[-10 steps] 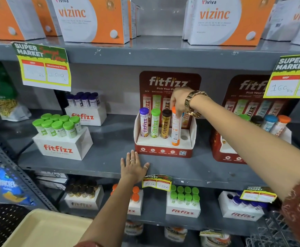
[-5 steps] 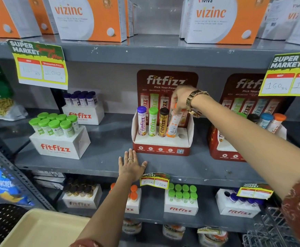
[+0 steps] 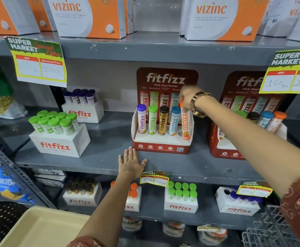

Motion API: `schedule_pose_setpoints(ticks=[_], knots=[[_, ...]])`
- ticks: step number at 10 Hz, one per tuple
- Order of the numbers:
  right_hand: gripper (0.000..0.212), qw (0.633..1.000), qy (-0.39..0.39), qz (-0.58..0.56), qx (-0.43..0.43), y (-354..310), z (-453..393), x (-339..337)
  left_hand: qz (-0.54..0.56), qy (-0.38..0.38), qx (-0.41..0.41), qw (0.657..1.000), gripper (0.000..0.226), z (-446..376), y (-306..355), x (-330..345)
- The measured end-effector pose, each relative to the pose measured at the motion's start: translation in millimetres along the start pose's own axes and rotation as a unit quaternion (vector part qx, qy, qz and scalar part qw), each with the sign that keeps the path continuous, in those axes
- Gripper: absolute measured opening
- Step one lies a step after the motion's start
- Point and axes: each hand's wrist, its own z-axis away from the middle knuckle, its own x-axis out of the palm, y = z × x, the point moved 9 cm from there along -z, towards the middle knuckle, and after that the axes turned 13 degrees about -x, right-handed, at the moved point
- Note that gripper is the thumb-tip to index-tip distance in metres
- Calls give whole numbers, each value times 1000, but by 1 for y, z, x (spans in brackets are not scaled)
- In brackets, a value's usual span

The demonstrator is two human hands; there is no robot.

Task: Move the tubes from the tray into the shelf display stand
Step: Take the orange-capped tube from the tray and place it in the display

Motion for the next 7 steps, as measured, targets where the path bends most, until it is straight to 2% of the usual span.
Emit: schedule_pose_setpoints(ticks=[4,7], knots=[[32,999,40,22,-23,24,-7,22,-7,0,-2,1000,72,0,0,-1],[34,998,20,55,-38,15,-6,21,-4,-2,-2,1000,72,1,1,-1]])
